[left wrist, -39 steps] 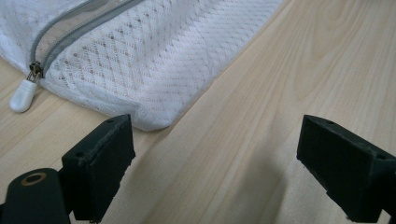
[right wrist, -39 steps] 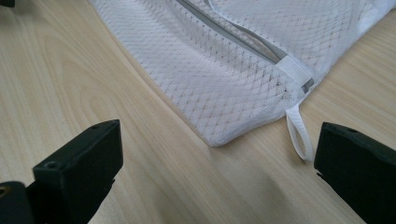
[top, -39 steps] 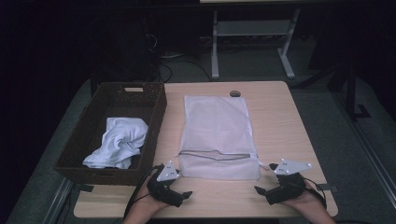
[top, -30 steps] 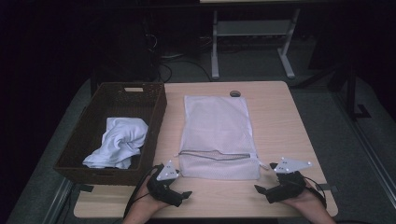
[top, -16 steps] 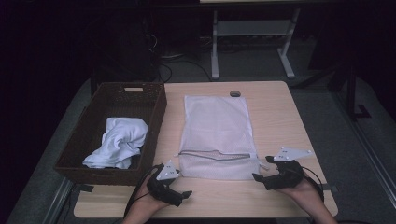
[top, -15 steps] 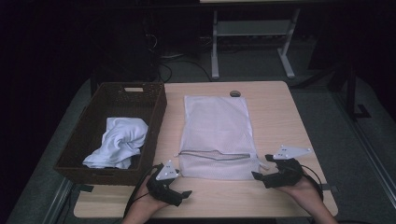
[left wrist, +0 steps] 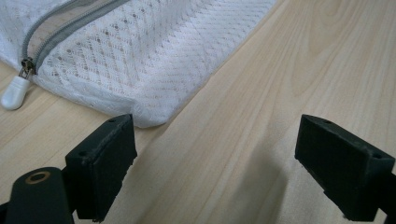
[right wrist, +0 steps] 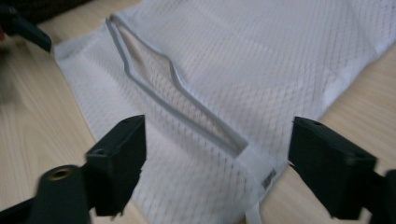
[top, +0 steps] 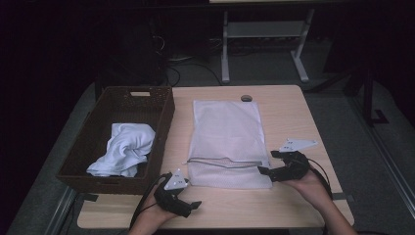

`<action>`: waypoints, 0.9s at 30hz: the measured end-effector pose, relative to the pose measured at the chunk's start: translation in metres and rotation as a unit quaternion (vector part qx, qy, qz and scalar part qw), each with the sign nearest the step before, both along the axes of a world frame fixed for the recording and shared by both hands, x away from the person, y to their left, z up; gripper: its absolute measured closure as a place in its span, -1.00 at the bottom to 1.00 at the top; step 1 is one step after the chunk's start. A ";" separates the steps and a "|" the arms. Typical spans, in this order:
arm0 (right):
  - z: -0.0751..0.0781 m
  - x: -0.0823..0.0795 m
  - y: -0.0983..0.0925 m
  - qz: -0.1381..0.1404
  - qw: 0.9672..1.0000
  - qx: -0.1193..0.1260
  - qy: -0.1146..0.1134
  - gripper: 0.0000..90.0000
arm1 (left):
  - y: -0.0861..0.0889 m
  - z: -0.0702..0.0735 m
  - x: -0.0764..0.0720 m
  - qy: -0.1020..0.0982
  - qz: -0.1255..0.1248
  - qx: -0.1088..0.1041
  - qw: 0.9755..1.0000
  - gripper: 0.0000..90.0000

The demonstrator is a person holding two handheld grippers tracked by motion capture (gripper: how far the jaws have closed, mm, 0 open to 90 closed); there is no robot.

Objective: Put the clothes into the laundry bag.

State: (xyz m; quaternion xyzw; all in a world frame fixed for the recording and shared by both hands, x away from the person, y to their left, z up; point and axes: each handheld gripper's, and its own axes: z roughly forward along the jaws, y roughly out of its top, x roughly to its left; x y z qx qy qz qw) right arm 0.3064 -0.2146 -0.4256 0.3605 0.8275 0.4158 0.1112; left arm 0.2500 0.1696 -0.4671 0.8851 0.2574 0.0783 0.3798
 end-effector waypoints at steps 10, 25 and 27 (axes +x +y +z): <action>0.005 0.024 0.014 -0.003 1.000 -0.012 0.009 -0.09 | 0.000 0.001 -0.001 0.001 -0.003 -0.006 1.000 -0.73; -0.012 0.063 0.016 -0.039 0.998 -0.036 0.018 0.98 | 0.004 0.001 -0.001 0.001 0.003 -0.007 1.000 -0.73; -0.015 0.064 0.013 -0.045 0.998 -0.039 0.024 1.00 | 0.004 0.001 -0.001 0.000 0.002 -0.007 1.000 -0.73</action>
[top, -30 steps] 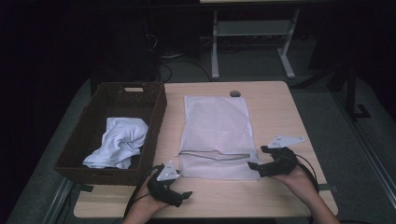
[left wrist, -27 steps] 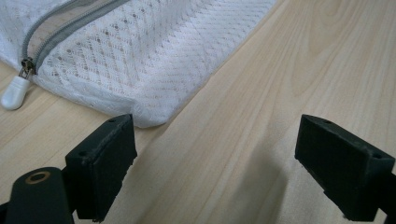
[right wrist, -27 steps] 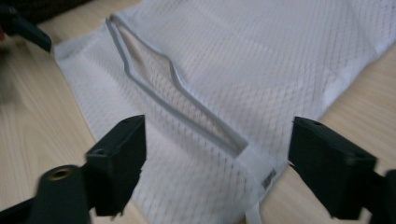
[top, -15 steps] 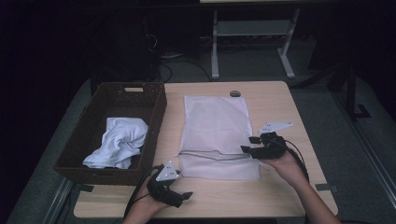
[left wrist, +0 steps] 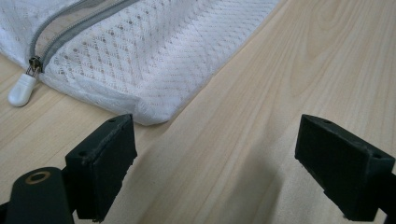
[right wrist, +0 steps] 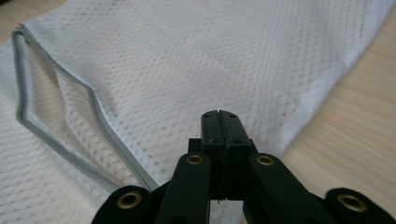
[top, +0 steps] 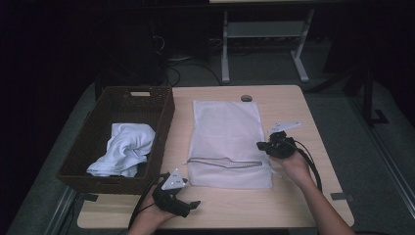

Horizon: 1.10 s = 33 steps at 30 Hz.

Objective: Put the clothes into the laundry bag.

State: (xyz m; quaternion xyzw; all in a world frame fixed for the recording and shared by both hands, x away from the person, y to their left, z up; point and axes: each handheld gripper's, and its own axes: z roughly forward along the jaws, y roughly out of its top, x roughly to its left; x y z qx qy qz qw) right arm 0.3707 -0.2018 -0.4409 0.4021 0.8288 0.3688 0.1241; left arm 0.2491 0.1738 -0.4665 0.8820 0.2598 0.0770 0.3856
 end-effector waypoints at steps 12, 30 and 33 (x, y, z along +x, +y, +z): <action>-0.023 0.003 -0.008 -0.007 0.998 -0.045 0.040 1.00 | 0.000 -0.001 0.000 0.001 -0.003 0.003 1.000 -0.73; -0.021 -0.001 -0.015 -0.022 0.996 -0.076 0.032 0.97 | -0.003 -0.001 0.000 0.001 -0.004 0.003 1.000 -0.72; -0.020 -0.001 -0.016 -0.024 0.996 -0.084 0.030 0.97 | -0.003 -0.001 0.000 0.002 -0.006 0.005 1.000 -0.72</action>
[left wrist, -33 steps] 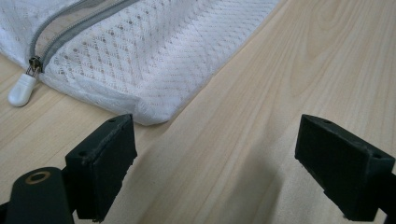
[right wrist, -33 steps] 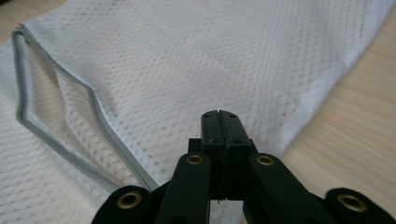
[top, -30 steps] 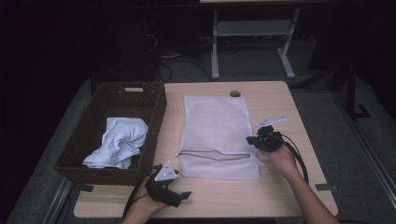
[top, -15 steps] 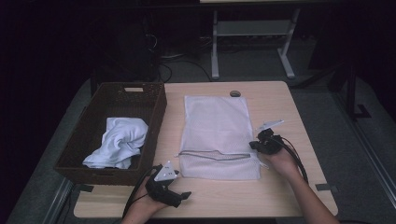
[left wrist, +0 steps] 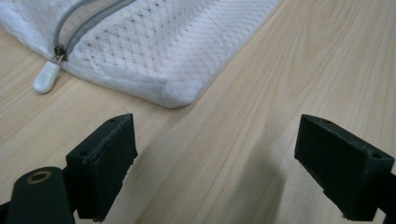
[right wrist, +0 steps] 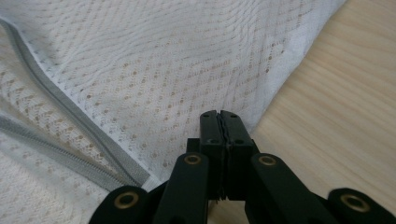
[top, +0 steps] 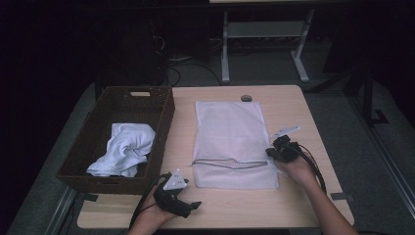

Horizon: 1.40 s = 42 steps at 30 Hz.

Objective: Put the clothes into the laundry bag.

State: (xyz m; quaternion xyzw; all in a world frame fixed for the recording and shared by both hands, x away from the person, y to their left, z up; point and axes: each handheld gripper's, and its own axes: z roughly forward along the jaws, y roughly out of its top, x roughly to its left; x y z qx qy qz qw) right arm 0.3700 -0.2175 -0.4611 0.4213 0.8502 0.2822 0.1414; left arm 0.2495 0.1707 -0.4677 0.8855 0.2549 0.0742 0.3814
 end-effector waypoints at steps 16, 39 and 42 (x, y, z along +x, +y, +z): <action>0.001 0.000 -0.022 -0.032 0.999 0.000 0.011 1.00 | 0.000 0.001 0.000 -0.002 0.002 0.000 1.000 -0.72; 0.001 -0.007 -0.066 -0.075 0.997 0.011 0.019 1.00 | -0.001 0.001 0.000 -0.001 -0.001 -0.001 1.000 -0.72; 0.001 -0.007 -0.072 -0.081 0.996 0.010 0.019 1.00 | -0.001 0.001 0.001 -0.002 -0.001 -0.001 1.000 -0.72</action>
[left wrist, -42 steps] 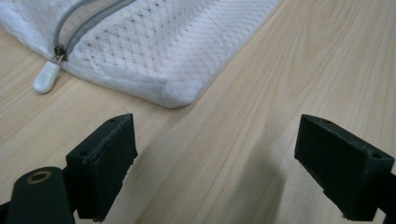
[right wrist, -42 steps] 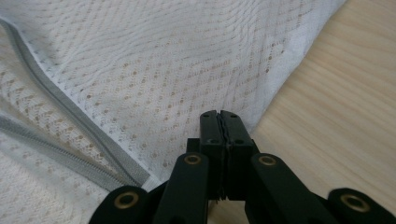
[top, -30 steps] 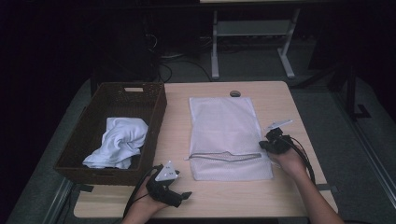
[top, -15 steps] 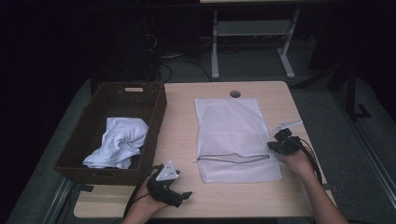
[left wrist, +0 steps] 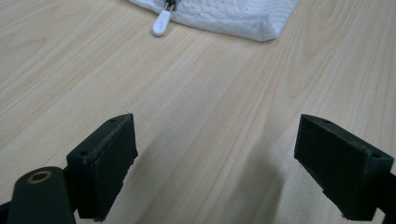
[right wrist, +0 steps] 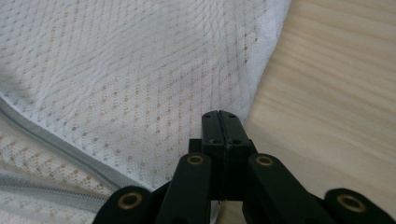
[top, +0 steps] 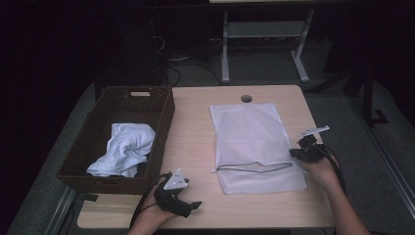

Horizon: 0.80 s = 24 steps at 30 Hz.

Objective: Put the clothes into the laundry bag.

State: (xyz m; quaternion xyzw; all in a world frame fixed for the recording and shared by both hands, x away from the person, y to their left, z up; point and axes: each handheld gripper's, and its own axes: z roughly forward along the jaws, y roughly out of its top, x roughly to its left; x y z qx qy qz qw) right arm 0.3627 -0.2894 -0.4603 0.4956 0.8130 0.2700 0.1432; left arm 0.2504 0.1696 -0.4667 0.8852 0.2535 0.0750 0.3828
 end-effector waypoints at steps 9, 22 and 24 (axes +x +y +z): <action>0.000 -0.007 -0.018 -0.027 1.000 -0.007 -0.001 1.00 | -0.008 0.001 0.004 -0.003 -0.016 0.001 1.000 -0.72; 0.001 -0.031 -0.047 -0.071 0.997 -0.016 0.000 1.00 | -0.024 0.003 0.014 -0.004 -0.042 0.002 0.999 -0.72; 0.001 -0.033 -0.049 -0.073 0.997 -0.016 -0.001 1.00 | -0.026 0.003 0.015 -0.004 -0.043 0.001 0.999 -0.72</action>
